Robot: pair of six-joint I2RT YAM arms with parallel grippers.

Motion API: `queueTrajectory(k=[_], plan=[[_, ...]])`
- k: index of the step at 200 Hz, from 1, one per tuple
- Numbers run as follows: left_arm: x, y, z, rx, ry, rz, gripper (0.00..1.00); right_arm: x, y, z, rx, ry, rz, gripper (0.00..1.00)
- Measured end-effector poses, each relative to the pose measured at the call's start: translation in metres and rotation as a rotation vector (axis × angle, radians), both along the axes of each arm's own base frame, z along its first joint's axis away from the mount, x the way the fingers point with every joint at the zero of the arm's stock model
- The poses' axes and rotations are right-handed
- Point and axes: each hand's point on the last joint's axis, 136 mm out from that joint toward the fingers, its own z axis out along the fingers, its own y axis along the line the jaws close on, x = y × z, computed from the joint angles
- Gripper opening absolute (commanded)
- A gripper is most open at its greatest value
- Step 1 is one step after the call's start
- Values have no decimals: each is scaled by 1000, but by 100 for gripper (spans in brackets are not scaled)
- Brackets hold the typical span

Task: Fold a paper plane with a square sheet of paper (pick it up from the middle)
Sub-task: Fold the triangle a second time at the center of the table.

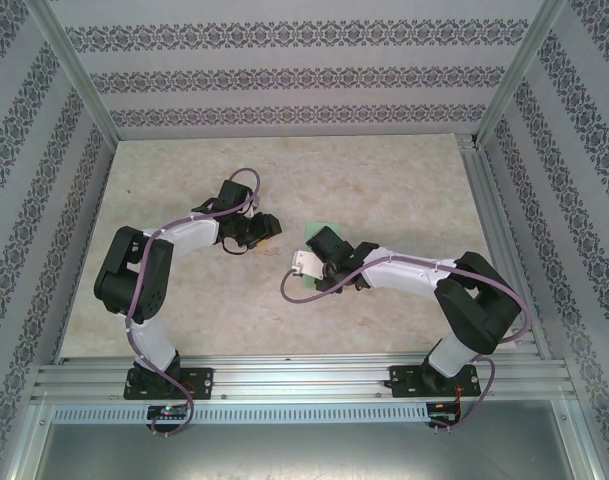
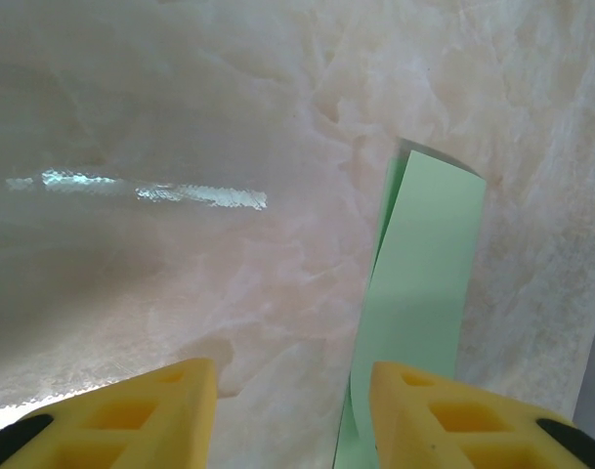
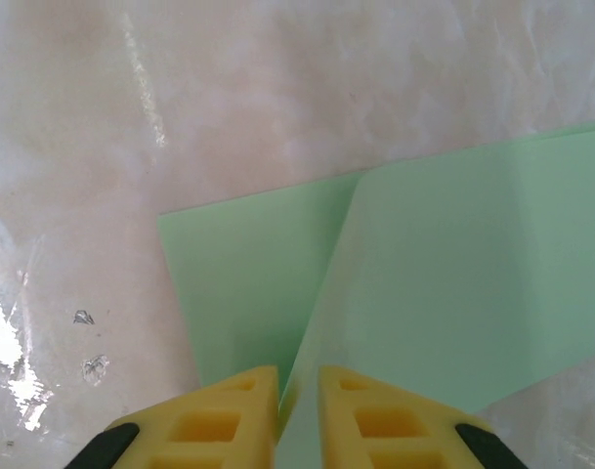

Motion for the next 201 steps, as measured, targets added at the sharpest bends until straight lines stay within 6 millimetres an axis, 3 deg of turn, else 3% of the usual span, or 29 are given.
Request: queueTrajectory(k=[36, 69, 112, 152, 201], plan=[[-1, -3, 2, -18, 2, -9, 48, 5, -4, 0, 26, 14, -55, 9], [0, -9, 7, -57, 0, -16, 48, 8, -8, 1, 98, 92, -141, 10], [4, -11, 12, -68, -8, -9, 48, 16, 3, 20, 242, 194, -281, 7], [9, -13, 18, -74, -25, -9, 48, 10, 14, 23, 346, 273, -375, 7], [11, -14, 22, -76, -33, -9, 48, 8, 4, 37, 434, 242, -481, 5]])
